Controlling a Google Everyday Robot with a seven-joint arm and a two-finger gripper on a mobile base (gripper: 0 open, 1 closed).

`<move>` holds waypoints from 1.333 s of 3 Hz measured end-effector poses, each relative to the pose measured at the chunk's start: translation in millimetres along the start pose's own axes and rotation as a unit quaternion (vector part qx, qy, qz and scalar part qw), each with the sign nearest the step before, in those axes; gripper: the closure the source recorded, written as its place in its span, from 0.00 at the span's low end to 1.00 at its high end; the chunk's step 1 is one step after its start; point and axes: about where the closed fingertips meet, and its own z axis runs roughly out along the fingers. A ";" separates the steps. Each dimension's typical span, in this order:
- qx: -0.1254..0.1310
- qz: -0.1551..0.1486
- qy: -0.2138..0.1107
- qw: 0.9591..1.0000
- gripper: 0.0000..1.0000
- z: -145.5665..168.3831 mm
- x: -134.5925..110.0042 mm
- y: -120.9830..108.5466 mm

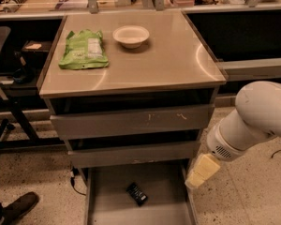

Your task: Pick rxbar blueberry from bottom drawer and place on counter

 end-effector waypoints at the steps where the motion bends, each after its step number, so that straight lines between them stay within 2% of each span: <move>1: -0.023 0.016 -0.013 1.000 0.00 36.7 7.8 5.6; 2: -0.041 0.043 -0.049 0.997 0.00 92.2 13.0 4.4; 3: -0.046 0.076 -0.077 0.993 0.00 144.6 12.3 -8.3; 4: -0.046 0.076 -0.077 0.993 0.00 144.7 12.3 -8.3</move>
Offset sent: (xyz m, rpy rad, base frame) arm 0.0234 0.0287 -0.1586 0.2594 -0.0048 -0.1337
